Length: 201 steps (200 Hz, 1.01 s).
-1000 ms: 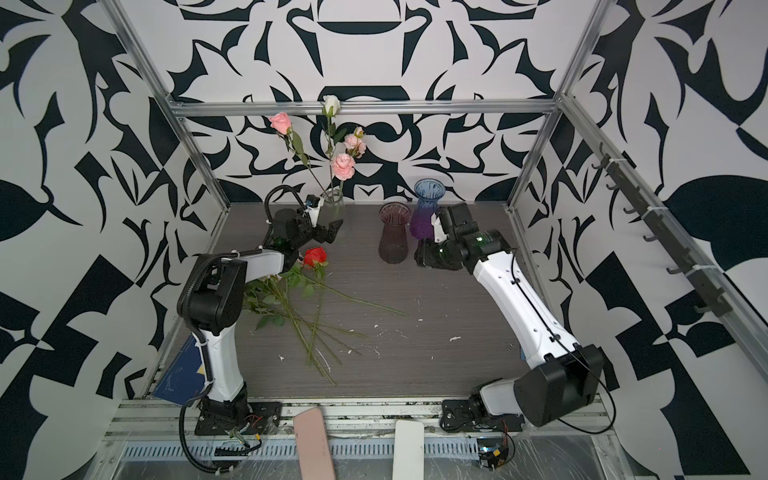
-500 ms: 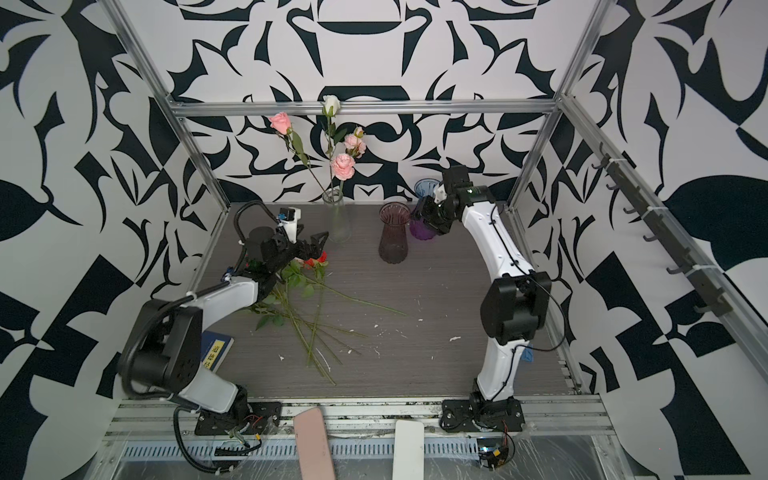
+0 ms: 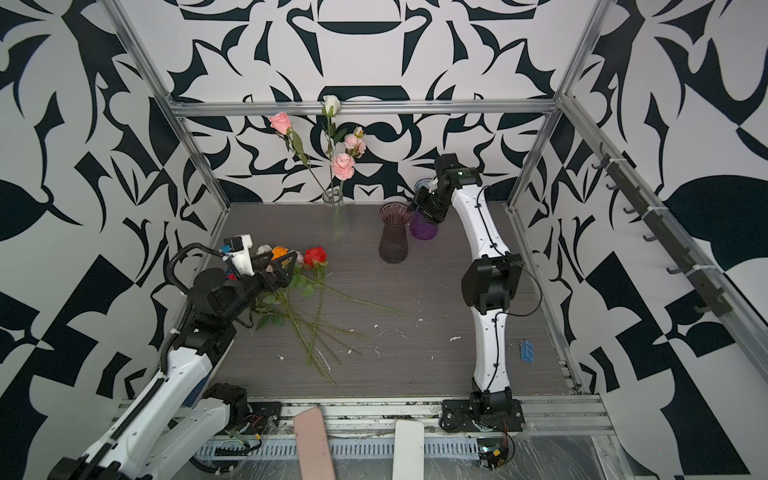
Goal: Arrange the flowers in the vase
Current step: 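Move the left gripper to the rose bunch while the right gripper reaches the mauve vase, then grasp the mauve vase with the right gripper and slide it toward the rose bunch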
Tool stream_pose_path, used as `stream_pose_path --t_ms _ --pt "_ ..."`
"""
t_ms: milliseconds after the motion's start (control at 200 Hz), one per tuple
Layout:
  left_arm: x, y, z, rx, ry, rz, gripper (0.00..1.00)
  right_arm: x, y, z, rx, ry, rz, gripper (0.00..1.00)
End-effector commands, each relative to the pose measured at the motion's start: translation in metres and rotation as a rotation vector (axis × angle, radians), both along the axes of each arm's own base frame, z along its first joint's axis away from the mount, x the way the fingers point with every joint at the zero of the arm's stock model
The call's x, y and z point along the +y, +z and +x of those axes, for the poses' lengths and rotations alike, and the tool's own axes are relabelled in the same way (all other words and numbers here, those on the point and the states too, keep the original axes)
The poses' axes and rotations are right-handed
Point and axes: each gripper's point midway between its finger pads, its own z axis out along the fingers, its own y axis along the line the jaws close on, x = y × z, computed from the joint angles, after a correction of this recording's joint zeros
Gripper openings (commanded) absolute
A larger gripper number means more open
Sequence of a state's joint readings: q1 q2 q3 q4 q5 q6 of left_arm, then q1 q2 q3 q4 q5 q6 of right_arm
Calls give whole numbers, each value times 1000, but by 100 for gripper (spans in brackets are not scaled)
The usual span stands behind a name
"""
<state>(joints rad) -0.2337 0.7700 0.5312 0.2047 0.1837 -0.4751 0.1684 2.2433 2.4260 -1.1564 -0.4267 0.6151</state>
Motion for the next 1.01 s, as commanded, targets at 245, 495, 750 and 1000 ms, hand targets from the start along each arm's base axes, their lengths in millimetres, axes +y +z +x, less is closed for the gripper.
stream_pose_path --t_ms 245,495,750,1000 --pt "14 -16 -23 108 50 24 99 33 5 -6 -3 40 -13 32" --pt "15 -13 -21 122 52 45 99 29 19 -27 -51 88 -112 6" --pt "15 -17 -17 183 55 57 99 58 41 -81 -108 203 -178 2" --pt "14 -36 -16 278 73 -5 99 105 40 -147 -111 249 -154 2"
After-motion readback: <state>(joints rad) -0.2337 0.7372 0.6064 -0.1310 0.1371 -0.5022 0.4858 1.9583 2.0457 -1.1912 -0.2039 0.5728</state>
